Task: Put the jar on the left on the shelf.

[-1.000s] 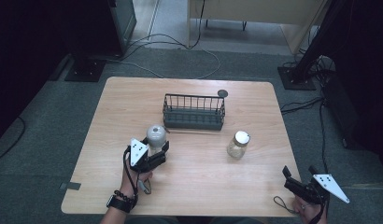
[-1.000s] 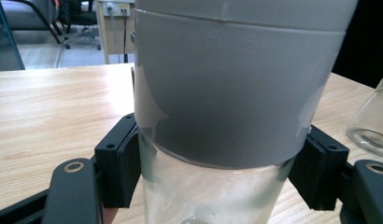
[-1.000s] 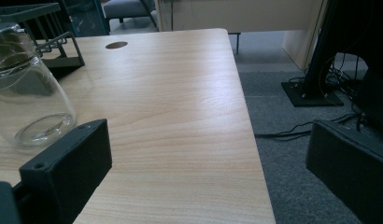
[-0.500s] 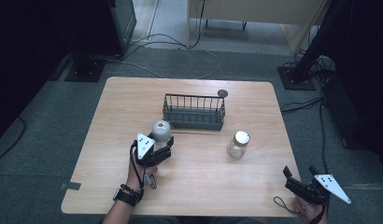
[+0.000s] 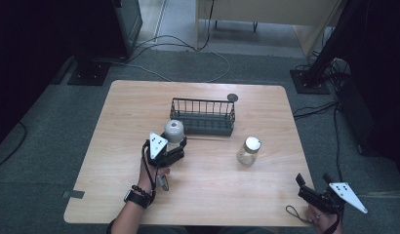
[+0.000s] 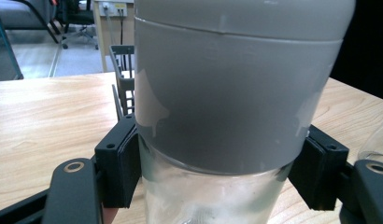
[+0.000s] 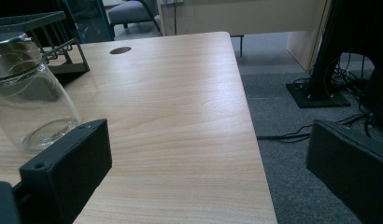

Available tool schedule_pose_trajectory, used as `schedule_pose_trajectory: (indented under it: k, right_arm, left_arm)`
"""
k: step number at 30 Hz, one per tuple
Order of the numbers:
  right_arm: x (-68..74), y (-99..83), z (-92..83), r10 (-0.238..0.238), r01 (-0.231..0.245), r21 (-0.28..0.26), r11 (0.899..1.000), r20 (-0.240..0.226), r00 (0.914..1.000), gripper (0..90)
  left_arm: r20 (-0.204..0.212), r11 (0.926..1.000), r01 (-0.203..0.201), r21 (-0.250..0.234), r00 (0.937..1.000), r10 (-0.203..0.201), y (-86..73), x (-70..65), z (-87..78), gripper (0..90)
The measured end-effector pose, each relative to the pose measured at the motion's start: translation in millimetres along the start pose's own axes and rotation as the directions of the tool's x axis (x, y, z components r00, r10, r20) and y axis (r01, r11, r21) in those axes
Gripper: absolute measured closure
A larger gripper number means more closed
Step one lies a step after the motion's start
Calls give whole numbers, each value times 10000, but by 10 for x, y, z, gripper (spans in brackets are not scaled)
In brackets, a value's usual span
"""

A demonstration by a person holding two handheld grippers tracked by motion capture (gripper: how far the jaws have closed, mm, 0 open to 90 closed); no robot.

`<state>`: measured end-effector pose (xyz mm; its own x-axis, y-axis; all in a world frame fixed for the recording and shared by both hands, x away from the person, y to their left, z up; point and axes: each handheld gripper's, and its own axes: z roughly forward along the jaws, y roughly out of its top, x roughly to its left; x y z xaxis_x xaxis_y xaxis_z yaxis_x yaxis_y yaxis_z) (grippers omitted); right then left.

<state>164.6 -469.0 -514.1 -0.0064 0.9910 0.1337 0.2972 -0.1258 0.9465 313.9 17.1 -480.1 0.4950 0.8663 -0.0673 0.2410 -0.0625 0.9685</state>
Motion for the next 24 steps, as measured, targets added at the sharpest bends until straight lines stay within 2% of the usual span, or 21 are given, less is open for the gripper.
schedule_pose_trajectory:
  k: [14, 17, 21, 22, 24]
  right_arm:
    - [-4, 3, 8, 10, -10, 55, 10000, -87, 10000, 0]
    - [-7, 3, 6, 29, -29, 41, 10000, -80, 10000, 1]
    - [-7, 2, 5, 44, -44, 25, 10000, -68, 10000, 1]
    - [-7, 2, 4, 43, -43, 20, 10000, -65, 10000, 0]
    - [-7, 3, 6, 37, -37, 28, 10000, -65, 10000, 0]
  left_arm:
    - [136, 9998, -20, -172, 9999, 22, 158, -39, 83, 287]
    - [192, 9996, 16, -288, 9998, -11, 243, -48, 112, 287]
    - [223, 9994, 14, -343, 9998, -7, 280, -48, 116, 287]
    - [217, 9990, -5, -455, 9998, 15, 350, -48, 128, 288]
    - [217, 9990, -5, -455, 9998, 15, 350, -48, 128, 288]
